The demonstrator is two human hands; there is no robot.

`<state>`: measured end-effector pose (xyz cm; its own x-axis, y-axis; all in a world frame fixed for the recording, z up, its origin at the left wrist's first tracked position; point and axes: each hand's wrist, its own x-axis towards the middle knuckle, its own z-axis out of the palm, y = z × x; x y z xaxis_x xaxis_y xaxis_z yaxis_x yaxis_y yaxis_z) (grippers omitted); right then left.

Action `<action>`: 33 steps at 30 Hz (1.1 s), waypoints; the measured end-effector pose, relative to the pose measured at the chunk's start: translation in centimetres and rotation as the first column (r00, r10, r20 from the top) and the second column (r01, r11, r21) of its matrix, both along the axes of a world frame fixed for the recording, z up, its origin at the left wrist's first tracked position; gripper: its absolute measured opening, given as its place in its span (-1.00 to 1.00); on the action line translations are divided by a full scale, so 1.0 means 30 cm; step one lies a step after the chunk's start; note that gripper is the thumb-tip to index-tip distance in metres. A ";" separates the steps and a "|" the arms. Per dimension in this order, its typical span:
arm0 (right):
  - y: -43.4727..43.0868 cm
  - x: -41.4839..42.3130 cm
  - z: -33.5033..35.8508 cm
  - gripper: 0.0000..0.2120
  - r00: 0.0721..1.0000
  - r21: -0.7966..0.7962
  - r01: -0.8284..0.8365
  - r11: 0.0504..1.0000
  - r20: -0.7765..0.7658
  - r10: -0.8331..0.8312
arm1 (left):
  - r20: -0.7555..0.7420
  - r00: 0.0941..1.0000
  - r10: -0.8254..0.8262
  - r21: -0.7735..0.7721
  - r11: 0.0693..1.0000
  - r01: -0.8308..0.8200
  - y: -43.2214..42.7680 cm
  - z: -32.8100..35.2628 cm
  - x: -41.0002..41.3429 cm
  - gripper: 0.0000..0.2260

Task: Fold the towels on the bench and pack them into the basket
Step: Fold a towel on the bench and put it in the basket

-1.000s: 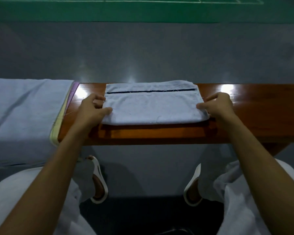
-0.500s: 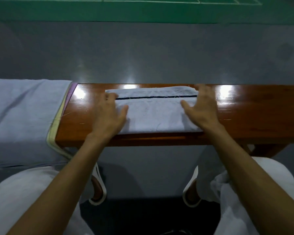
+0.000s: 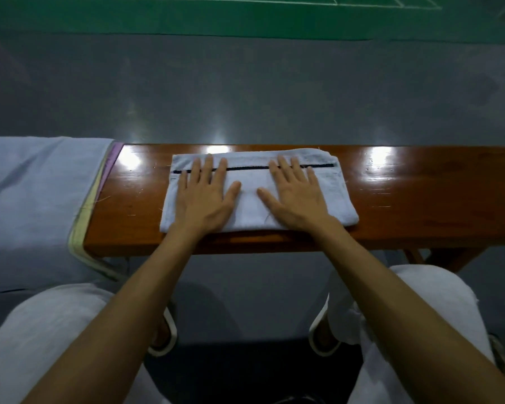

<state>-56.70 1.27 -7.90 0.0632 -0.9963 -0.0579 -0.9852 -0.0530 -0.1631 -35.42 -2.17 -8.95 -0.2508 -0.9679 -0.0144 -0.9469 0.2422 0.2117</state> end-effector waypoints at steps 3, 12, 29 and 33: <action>-0.014 -0.114 -0.009 -0.23 0.992 0.006 0.122 0.992 -0.037 -0.122 | 0.051 0.998 0.026 -0.005 1.000 -0.026 -0.021 0.009 0.061 -0.33; 0.006 -0.230 -0.007 -0.23 0.966 0.025 0.257 0.966 -0.032 -0.256 | 0.054 0.996 0.078 0.007 0.997 -0.078 -0.003 0.010 0.134 -0.30; 0.000 -0.269 0.040 -0.21 0.937 0.028 0.300 0.954 0.181 -0.300 | -0.034 0.997 0.065 -0.040 0.997 -0.067 0.024 0.041 0.119 -0.35; 0.016 -0.289 0.063 -0.45 0.892 -0.099 0.433 0.896 0.193 -0.409 | -0.062 0.998 -0.031 -0.055 0.998 0.028 0.071 0.062 0.064 -0.39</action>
<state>-65.38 1.73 -6.00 -0.3672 -0.9286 0.0540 -0.8797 0.3279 -0.3445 -33.51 -0.05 -7.10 -0.2782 -0.9590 0.0546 -0.9245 0.2827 0.2558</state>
